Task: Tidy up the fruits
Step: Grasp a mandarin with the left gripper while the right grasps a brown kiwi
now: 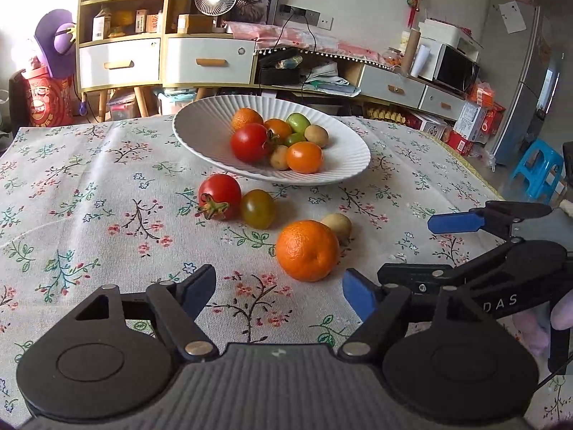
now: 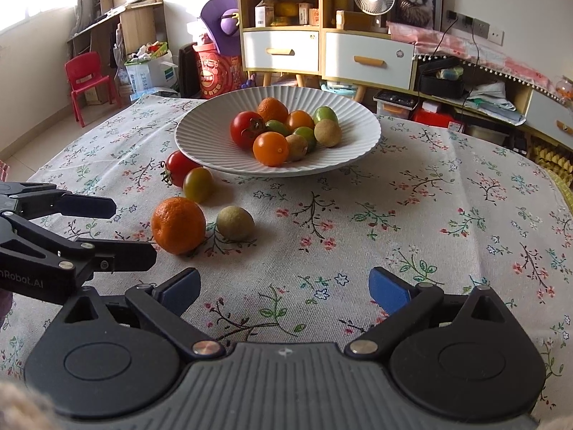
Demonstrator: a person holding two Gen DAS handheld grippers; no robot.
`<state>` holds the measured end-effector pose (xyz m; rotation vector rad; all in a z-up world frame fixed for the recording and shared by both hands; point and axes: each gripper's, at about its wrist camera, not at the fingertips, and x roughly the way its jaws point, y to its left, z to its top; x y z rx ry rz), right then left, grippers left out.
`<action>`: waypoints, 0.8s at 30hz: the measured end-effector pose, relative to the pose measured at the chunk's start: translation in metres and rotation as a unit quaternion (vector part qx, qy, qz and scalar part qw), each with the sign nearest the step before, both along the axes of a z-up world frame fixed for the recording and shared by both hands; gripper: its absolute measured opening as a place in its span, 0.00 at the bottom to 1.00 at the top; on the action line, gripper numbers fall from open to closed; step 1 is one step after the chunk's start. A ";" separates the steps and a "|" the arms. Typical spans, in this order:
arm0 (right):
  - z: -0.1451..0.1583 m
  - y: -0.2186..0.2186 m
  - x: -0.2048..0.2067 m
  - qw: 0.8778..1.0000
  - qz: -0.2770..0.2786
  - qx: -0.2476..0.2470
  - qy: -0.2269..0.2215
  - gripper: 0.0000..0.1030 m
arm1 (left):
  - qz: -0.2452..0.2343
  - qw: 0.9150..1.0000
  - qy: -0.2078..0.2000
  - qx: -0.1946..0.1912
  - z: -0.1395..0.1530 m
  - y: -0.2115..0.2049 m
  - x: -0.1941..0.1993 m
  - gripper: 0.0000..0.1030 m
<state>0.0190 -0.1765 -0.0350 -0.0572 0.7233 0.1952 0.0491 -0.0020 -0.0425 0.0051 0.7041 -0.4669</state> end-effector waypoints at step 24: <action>0.000 0.005 0.011 1.000 0.017 0.003 0.014 0.65 | -0.003 1.000 0.010 0.008 0.008 -0.013 0.012 0.36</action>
